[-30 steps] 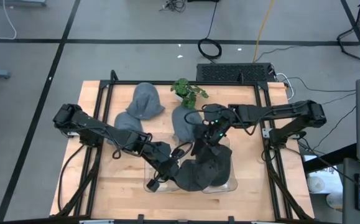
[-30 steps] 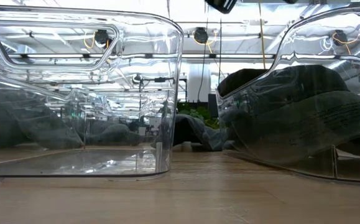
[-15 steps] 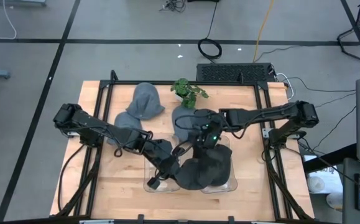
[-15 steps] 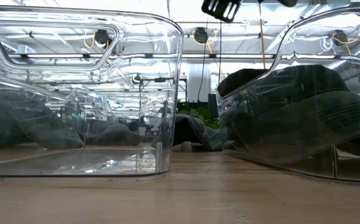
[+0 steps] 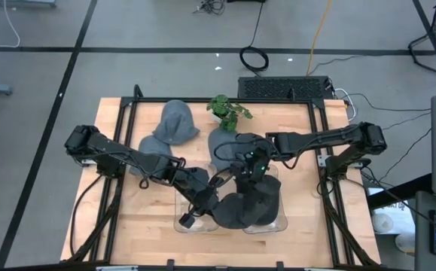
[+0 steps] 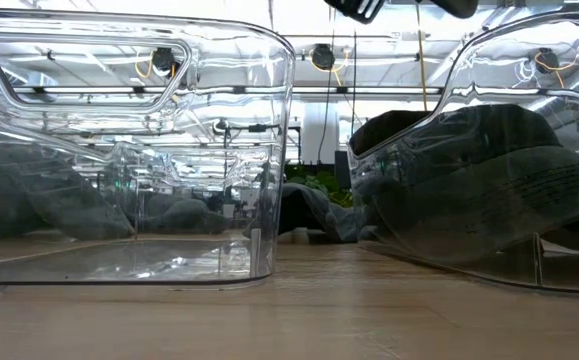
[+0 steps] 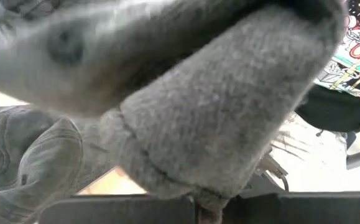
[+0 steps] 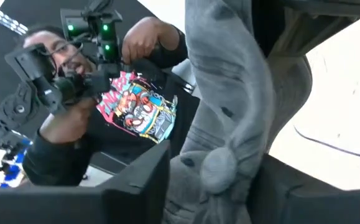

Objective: Pick & Place hat
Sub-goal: Put the black cap into the right transparent bin

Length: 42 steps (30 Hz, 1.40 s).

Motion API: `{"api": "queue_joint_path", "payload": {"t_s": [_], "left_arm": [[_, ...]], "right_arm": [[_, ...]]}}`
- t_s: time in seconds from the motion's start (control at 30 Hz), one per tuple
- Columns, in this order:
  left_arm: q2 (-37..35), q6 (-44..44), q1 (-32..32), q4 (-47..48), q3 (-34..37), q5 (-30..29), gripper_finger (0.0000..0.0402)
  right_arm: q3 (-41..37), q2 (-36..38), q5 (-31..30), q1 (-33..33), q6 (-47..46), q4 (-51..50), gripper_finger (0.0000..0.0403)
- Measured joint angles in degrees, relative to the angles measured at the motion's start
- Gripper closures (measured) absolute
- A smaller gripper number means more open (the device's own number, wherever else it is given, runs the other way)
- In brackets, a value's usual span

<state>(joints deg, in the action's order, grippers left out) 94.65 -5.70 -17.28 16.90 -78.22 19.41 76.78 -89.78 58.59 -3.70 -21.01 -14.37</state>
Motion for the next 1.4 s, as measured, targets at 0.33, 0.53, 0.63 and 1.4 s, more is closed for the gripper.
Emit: {"api": "queue_joint_path", "payload": {"t_s": [0.33, 0.53, 0.63, 1.4], "left_arm": [[0.0, 0.21, 0.0, 0.18, 0.0, -0.08, 0.0385], [-0.01, -0.09, -0.25, -0.18, 0.02, 0.23, 0.0384], [-0.23, -1.88, -1.09, -2.14, 0.04, 1.69, 0.0342], [-17.85, -0.04, 1.6, 6.01, 0.07, -2.11, 0.0004]], "right_arm": [[-0.01, 0.02, -0.25, -0.17, 13.8, -4.11, 0.0393], [0.01, 0.37, -4.32, -0.17, 16.65, -4.44, 0.0397], [-0.01, 1.17, -6.76, -0.17, 17.35, -6.09, 0.0398], [0.01, 11.08, -16.38, -0.53, 20.27, -10.72, 0.0399]]}}
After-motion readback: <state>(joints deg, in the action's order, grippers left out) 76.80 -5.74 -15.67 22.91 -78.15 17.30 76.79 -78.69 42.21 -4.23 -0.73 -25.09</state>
